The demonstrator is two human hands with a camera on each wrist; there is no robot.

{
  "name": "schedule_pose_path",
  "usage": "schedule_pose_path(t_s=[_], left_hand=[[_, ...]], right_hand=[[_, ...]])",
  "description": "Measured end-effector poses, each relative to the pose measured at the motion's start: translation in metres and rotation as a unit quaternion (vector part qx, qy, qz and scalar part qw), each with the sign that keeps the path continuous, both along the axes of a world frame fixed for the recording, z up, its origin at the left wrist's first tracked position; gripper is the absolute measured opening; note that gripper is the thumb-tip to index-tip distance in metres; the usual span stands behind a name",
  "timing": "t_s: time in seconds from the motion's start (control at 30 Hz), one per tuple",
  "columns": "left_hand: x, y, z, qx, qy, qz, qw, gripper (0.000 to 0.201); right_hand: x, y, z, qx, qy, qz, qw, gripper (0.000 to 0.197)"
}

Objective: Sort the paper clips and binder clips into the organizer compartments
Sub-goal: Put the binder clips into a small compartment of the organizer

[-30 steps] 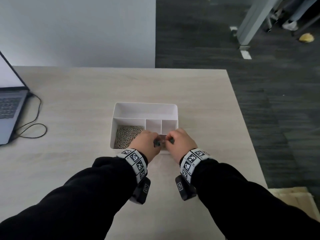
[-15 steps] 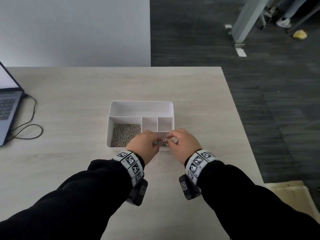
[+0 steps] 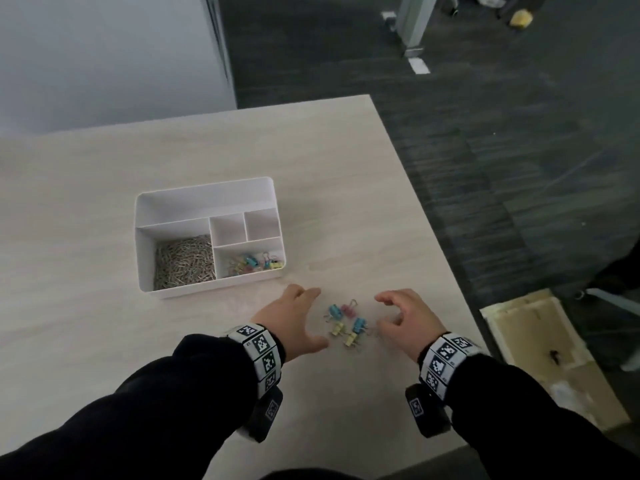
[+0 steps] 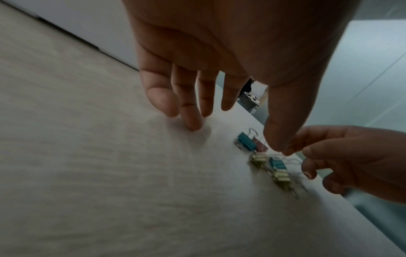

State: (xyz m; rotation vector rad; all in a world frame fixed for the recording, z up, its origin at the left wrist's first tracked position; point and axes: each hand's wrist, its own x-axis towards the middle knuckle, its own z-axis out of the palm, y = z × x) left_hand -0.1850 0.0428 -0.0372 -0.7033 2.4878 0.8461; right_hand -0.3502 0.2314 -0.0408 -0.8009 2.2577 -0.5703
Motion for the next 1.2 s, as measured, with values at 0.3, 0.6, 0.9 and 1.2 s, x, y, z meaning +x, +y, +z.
schedule_pose_path(t_s=[0.3, 0.6, 0.9, 1.2], left_hand=[[-0.037, 0.044, -0.019, -0.044, 0.004, -0.035, 0.998, 0.092], [-0.028, 0.031, -0.015, -0.027, 0.022, -0.039, 0.999, 0.046], [-0.013, 0.016, -0.015, -0.031, 0.013, -0.002, 0.999, 0.042], [0.001, -0.009, -0.01, -0.001, 0.03, 0.05, 0.998, 0.019]], right_hand=[[0.021, -0.018, -0.008, 0.086, 0.025, 0.14, 0.986, 0.08], [0.024, -0.017, -0.004, 0.06, 0.05, 0.162, 0.984, 0.066], [0.027, -0.04, -0.013, 0.046, 0.067, 0.209, 0.975, 0.022], [0.029, -0.063, -0.012, 0.058, 0.08, 0.223, 0.97, 0.019]])
